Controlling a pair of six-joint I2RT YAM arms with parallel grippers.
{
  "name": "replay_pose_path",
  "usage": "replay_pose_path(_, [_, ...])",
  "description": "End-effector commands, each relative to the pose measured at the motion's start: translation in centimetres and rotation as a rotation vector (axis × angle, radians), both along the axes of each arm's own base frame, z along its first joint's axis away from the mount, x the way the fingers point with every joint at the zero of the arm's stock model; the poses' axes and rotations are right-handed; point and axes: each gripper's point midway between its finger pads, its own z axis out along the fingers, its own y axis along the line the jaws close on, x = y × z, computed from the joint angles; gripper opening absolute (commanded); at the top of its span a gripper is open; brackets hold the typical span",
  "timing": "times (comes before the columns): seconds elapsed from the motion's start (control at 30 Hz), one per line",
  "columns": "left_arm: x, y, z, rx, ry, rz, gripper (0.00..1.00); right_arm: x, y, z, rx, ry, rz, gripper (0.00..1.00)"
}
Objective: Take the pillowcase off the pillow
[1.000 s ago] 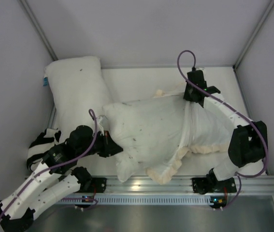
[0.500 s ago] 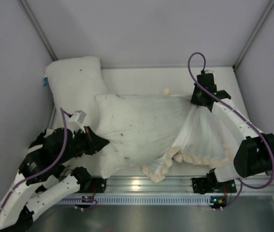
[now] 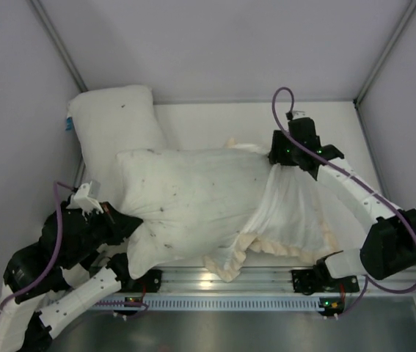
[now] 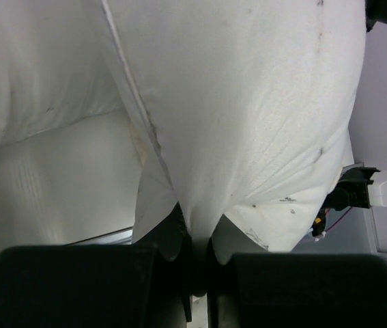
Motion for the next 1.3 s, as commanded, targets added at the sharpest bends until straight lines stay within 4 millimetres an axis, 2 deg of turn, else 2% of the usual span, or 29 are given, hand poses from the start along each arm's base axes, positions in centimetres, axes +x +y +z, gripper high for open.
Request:
replay_pose_path(0.0, [1.5,0.6,1.0,-0.043,-0.079,0.085,0.0,0.4,2.6,5.7,-0.103,-0.242,0.052,0.6])
replay_pose_path(0.03, [1.8,0.1,0.2,-0.033,-0.067,0.072,0.0,-0.9,4.4,6.8,-0.07,-0.258,0.091,0.65])
replay_pose_path(0.1, [2.5,-0.7,-0.3,-0.011,-0.058,0.058,0.0,-2.6,5.0,7.1,-0.05,-0.243,0.104,0.75])
replay_pose_path(0.13, [2.9,-1.2,-0.4,-0.01,-0.06,0.052,0.0,-3.9,5.2,8.3,-0.014,-0.264,0.104,0.78])
replay_pose_path(0.17, [3.0,-1.6,-0.5,-0.004,-0.057,0.041,0.0,-4.9,5.2,7.7,-0.009,-0.253,0.112,0.84])
replay_pose_path(0.27, [4.1,-2.8,-0.8,0.033,-0.052,0.014,0.0,-8.6,5.2,8.1,0.063,-0.268,0.148,0.91])
replay_pose_path(0.37, [4.9,-3.8,-0.8,0.047,-0.067,-0.007,0.0,-12.1,4.9,7.3,0.126,-0.262,0.182,1.0])
replay_pose_path(0.43, [5.5,-4.4,-1.2,0.065,-0.056,-0.015,0.0,-14.4,5.5,7.0,0.198,-0.25,0.234,1.0])
replay_pose_path(0.47, [5.8,-4.7,-1.0,0.063,-0.067,-0.019,0.0,-15.3,5.7,5.3,0.202,-0.214,0.257,0.99])
replay_pose_path(0.5, [6.1,-5.1,-1.3,0.07,-0.059,-0.027,0.0,-15.9,5.9,5.1,0.23,-0.212,0.267,0.99])
replay_pose_path(0.53, [6.3,-5.3,-1.2,0.071,-0.063,-0.031,0.0,-16.8,6.5,3.6,0.251,-0.166,0.278,1.0])
replay_pose_path(0.73, [7.5,-6.2,-0.9,0.094,-0.082,-0.038,0.0,-19.4,8.7,0.0,0.298,-0.08,0.293,0.99])
replay_pose_path(0.83, [7.7,-6.3,-0.2,0.096,-0.096,-0.04,0.0,-19.2,9.0,-1.7,0.242,-0.058,0.256,0.94])
replay_pose_path(0.93, [7.5,-5.7,0.9,0.092,-0.122,-0.029,0.0,-18.8,9.0,-3.3,0.178,-0.024,0.214,0.77])
replay_pose_path(1.03, [6.9,-4.4,1.8,0.104,-0.134,-0.007,0.0,-17.9,8.8,-4.2,0.123,-0.026,0.167,0.68])
replay_pose_path(1.1, [6.5,-3.2,2.5,0.116,-0.153,0.023,0.0,-17.4,8.6,-4.6,0.087,-0.031,0.146,0.58])
replay_pose_path(1.13, [5.8,-2.1,3.2,0.119,-0.164,0.036,0.0,-16.8,8.2,-4.6,0.065,-0.051,0.118,0.49])
replay_pose_path(1.2, [5.4,-0.5,4.0,0.129,-0.183,0.083,0.0,-15.8,7.5,-4.4,0.021,-0.083,0.083,0.4])
replay_pose_path(1.23, [4.8,0.6,4.0,0.146,-0.179,0.098,0.0,-15.5,7.4,-4.4,0.005,-0.091,0.075,0.29])
replay_pose_path(1.27, [4.5,1.7,5.2,0.14,-0.204,0.136,0.0,-15.2,7.2,-4.6,-0.015,-0.088,0.069,0.24])
